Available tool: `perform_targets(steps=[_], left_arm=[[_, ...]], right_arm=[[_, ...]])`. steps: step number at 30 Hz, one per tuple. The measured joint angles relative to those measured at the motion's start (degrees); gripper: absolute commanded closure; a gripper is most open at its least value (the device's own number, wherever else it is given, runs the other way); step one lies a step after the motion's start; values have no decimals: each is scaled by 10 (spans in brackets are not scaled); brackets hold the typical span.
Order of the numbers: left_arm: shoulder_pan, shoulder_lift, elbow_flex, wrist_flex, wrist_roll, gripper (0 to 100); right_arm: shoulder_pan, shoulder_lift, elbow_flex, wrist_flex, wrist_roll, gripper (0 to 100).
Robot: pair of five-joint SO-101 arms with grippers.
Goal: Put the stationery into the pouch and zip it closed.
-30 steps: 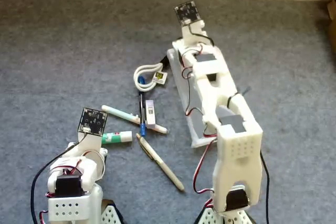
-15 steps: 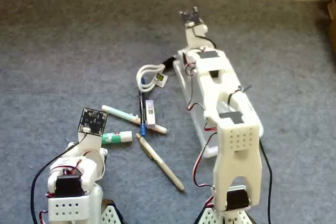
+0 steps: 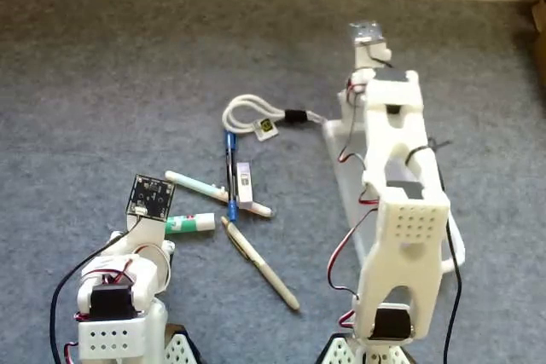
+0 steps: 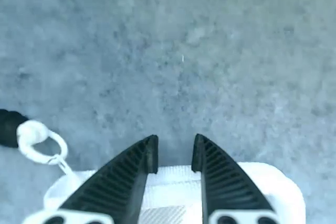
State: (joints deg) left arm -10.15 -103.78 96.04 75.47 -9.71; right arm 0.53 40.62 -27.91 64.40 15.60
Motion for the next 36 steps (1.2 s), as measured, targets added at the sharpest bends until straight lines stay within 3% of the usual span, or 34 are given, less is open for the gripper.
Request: perform_targets(steps=[9, 13, 18, 25, 36], left_arm=[[0, 0, 0, 0, 0, 993], [0, 0, 0, 0, 0, 993], [0, 0, 0, 0, 0, 993], [0, 0, 0, 0, 0, 993], [0, 0, 0, 0, 0, 993]], right_arm=[[2, 1, -161, 180, 1, 886], [-21, 1, -209, 217, 59, 885], [-68, 1, -223, 223, 108, 870], [-127, 4, -223, 206, 135, 700], [-172, 119, -223, 185, 198, 700]])
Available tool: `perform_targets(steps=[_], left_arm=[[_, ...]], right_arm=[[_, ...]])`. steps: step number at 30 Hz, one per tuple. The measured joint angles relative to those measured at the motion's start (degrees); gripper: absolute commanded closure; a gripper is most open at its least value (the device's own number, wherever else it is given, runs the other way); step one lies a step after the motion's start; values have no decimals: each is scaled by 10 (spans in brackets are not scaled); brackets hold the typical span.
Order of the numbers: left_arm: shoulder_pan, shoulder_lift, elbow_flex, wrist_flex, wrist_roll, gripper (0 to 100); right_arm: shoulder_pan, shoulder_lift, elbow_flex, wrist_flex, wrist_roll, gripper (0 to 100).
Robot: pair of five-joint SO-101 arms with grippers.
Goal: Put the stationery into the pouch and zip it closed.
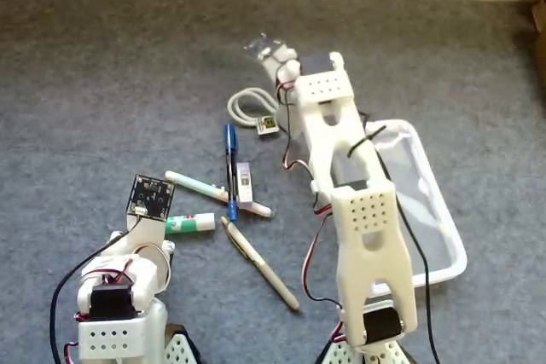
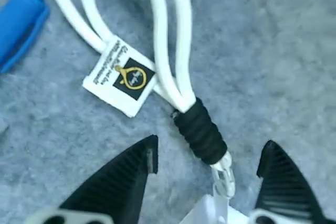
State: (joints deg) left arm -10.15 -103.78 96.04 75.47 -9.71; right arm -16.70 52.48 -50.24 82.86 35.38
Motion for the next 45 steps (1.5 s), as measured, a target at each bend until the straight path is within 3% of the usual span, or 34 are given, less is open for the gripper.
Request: perform_targets(steps=[10, 19, 22, 27, 45], left_arm=[[0, 0, 0, 0, 0, 993], [0, 0, 0, 0, 0, 993], [0, 0, 0, 0, 0, 993], [0, 0, 0, 0, 0, 993], [0, 0, 0, 0, 0, 993]], right_arm=[[-1, 55, -48, 0, 83, 706], [-2, 114, -142, 1, 92, 968], [2, 124, -158, -6, 92, 932], [2, 124, -161, 0, 92, 781], [23, 124, -163, 36, 145, 848]])
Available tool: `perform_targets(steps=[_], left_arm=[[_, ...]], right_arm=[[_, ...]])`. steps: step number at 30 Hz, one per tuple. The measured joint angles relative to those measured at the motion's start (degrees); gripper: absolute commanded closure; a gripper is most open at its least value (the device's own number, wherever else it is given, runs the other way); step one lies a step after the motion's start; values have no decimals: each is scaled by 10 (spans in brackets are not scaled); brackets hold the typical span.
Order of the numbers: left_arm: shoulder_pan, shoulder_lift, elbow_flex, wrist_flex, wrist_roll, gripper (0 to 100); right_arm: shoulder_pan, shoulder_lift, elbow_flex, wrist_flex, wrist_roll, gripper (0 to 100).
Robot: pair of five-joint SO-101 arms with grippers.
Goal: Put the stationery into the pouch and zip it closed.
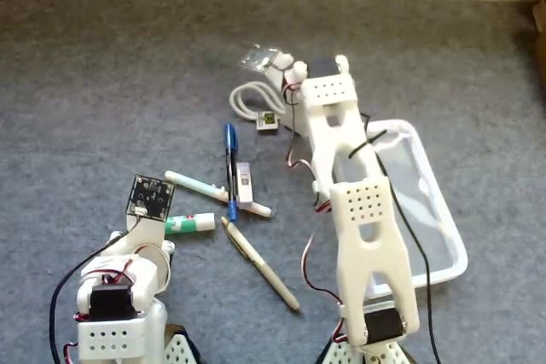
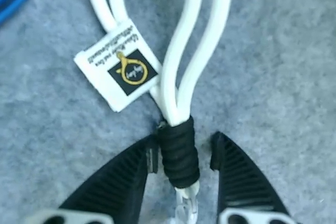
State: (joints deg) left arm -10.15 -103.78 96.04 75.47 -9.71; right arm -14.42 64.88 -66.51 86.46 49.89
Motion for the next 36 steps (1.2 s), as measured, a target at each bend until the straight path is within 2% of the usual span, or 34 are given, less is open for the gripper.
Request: perform_targets(steps=[5, 9, 16, 27, 36], left_arm=[[0, 0, 0, 0, 0, 993], [0, 0, 0, 0, 0, 993], [0, 0, 0, 0, 0, 993], [0, 0, 0, 0, 0, 993], [0, 0, 0, 0, 0, 993]], right_arm=[[2, 0, -1, 0, 2, 981], [5, 0, -1, 0, 1, 990], [5, 2, -33, 25, -52, 993], [33, -61, -247, 48, -198, 993], [56, -143, -271, 27, -275, 993]])
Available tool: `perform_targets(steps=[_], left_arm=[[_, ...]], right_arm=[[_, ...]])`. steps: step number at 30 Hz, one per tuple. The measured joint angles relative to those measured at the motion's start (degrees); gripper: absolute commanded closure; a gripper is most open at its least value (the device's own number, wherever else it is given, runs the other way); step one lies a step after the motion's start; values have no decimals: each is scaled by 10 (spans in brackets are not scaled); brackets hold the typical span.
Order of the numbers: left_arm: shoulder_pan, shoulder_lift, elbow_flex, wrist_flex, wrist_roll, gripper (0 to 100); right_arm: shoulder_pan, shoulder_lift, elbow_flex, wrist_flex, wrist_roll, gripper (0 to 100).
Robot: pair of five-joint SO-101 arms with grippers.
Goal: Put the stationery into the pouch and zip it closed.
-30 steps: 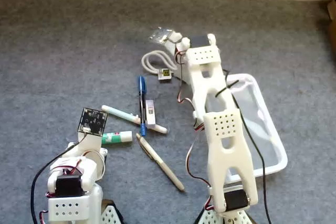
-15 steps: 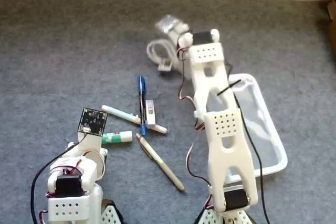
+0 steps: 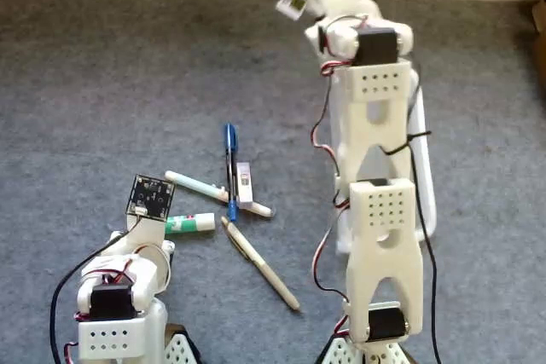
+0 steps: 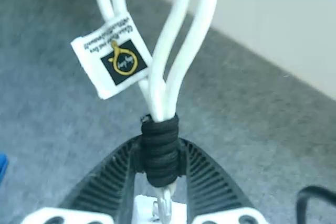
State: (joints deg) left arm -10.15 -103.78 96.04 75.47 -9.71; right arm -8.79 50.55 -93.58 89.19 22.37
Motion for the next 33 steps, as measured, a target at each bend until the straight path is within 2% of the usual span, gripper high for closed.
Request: perform_targets(steps=[6, 22, 31, 33], left_arm=[[0, 0, 0, 0, 0, 993], [0, 0, 0, 0, 0, 993], [0, 0, 0, 0, 0, 993], [0, 0, 0, 0, 0, 993]], right_arm=[[8, -76, 0, -6, -45, 993], [8, -230, -1, -40, -50, 993], [-53, -268, -12, 103, -51, 993], [-58, -267, -12, 107, -73, 993]])
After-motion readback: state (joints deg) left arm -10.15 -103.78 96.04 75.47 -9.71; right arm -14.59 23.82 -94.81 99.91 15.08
